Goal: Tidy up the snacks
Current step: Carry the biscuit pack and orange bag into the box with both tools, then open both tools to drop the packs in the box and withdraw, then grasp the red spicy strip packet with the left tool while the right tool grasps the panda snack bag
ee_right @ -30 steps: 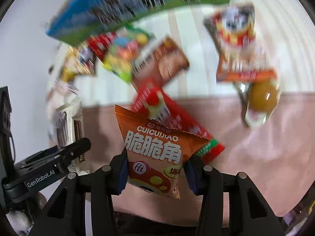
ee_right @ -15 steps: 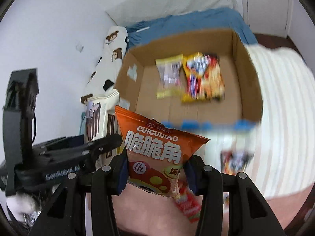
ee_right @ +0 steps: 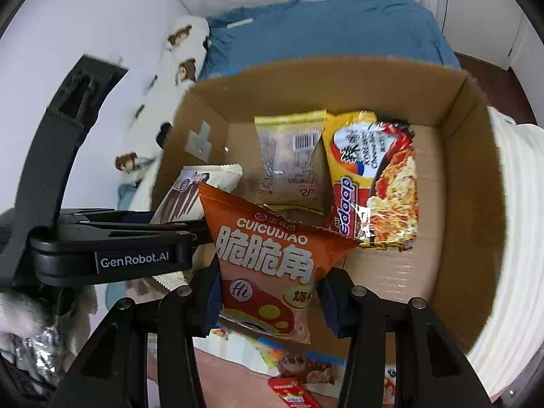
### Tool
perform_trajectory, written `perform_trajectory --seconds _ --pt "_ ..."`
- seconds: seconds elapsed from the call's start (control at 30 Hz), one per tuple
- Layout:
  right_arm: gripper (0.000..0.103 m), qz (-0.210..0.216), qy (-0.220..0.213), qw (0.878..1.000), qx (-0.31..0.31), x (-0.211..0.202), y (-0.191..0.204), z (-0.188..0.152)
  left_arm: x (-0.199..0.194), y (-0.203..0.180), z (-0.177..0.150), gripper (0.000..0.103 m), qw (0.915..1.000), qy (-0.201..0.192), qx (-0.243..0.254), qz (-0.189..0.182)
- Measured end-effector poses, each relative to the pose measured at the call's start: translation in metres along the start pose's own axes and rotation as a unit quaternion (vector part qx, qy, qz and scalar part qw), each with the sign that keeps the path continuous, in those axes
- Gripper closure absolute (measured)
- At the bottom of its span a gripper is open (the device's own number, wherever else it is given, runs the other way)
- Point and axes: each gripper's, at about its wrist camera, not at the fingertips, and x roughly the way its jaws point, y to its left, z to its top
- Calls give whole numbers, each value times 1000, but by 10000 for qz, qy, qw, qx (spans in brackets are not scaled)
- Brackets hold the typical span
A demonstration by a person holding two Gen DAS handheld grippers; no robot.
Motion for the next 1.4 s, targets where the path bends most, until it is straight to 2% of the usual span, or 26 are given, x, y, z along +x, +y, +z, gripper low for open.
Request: perform_trajectory --seconds 0.2,0.27,0.3,0.33,0.43,0.5,0.77,0.9,1.0,1.13,1.23,1.4 --pt "50 69 641 9978 145 46 -8 3 30 4 1 45 9993 357 -18 131" --pt "39 56 1008 9945 267 62 -12 5 37 7 1 46 9985 534 -118 42" --pt "17 8 1121 9933 278 68 -13 5 39 8 1 45 9984 538 -162 -4" --pt "7 -13 1153 9929 285 71 -15 5 38 8 1 41 9988 475 -151 6" --pt "7 -184 1179 9925 266 73 -17 5 33 6 0 14 9993 367 -62 83" --pt "6 -184 1181 9924 294 72 -18 4 29 5 3 14 9995 292 -36 136" --pt "5 -645 862 9937 328 48 -26 -1 10 0 -5 14 9999 -60 -61 87" --pt "5 -738 626 9945 387 22 -30 -8 -9 -4 -16 14 9984 -533 -165 -10" --pt "5 -857 343 9948 421 3 -31 -16 -33 -5 -29 14 9938 -1091 -213 -13" --pt "5 -933 -10 9946 452 -22 -30 -28 -59 -10 -46 14 9871 -1582 -256 38" --pt "5 -919 -241 9942 504 -42 -27 -39 -69 -3 -57 14 9827 -1834 -238 93" --pt "5 -860 -669 9926 542 -72 -18 -63 -90 0 -96 14 9741 -2247 -207 154"
